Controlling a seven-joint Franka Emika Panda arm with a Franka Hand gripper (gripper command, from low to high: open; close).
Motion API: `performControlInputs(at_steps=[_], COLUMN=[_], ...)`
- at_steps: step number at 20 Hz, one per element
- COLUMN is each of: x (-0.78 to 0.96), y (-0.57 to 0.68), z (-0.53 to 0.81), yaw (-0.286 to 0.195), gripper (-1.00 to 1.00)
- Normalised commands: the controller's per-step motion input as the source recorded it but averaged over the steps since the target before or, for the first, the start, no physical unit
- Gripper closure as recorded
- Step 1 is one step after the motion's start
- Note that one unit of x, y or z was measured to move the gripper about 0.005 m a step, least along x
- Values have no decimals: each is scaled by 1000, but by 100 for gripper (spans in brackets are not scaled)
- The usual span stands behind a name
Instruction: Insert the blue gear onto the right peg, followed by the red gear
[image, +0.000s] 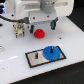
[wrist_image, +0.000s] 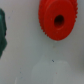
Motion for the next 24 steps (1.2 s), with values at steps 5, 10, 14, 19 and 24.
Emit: performControlInputs(at_steps=[5,10,14,19,24], x=[-109,60,31,13,-12], y=[-49,-102,-133,-122,-95], z=[-168,-10,-24,-30,-77], yaw=[0,0,0,0,0], gripper=[-100,-100,-100,-100,-100])
